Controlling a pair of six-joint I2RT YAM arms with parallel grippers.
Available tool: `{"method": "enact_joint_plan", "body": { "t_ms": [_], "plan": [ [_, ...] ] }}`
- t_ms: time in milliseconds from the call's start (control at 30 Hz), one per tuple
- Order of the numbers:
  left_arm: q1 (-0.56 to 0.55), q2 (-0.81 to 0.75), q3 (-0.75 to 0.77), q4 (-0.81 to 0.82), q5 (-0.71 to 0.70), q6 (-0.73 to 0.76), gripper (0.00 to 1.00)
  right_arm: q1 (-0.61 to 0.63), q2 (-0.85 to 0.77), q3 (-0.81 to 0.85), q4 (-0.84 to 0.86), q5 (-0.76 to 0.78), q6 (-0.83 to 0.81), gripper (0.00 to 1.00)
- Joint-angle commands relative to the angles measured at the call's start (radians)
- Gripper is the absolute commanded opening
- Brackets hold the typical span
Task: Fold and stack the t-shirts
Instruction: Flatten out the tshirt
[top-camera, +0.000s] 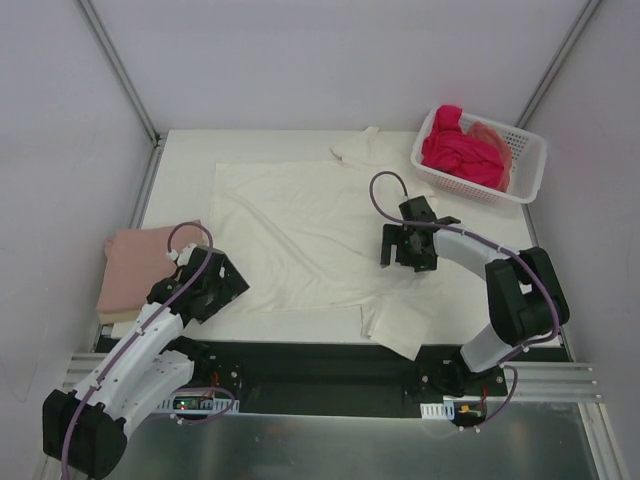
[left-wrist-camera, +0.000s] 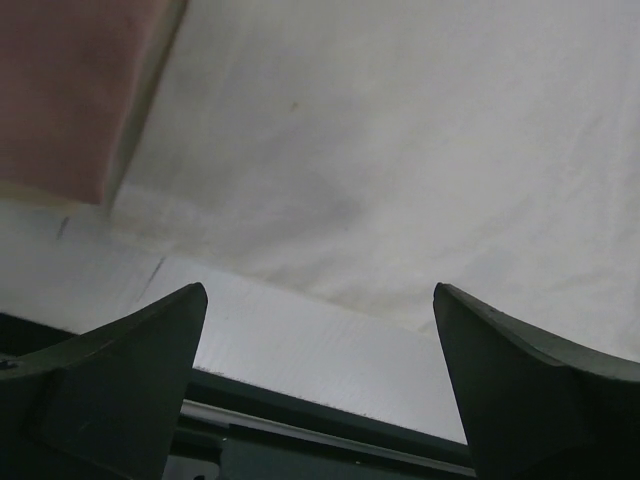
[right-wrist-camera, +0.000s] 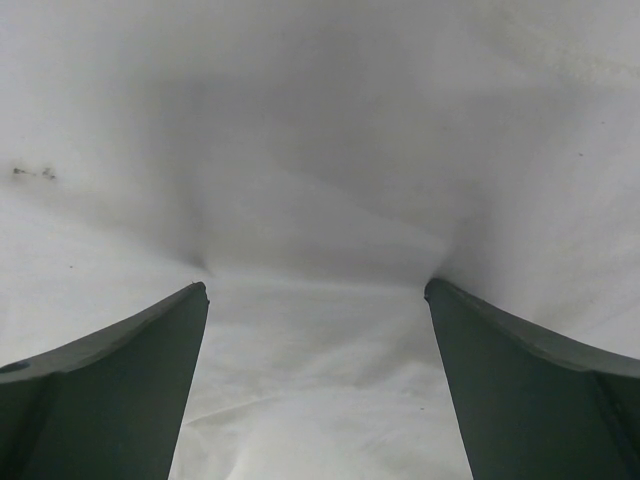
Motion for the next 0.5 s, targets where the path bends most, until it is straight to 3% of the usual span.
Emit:
{"method": "enact_joint_plan", "body": {
  "t_ms": [0,200,467],
  "plan": [
    [-0.008,0.026,0.064,-0.230,-0.184,-0.124,0.95,-0.004,-0.051,-0.020,-0.026,-0.060,-0.012,0.97],
    [-0.008,-0.012,0.012,-0.286,-0.281,-0.247,0.85,0.013,-0.264,-0.026,-0.033,-0.087,-0.025,0.97],
    [-0.008,0.095,0.003,-0.241,-0.338,-0.345,0.60,0.067,-0.556,-0.124,-0.061,-0.114,-0.033,0.97]
  ]
}}
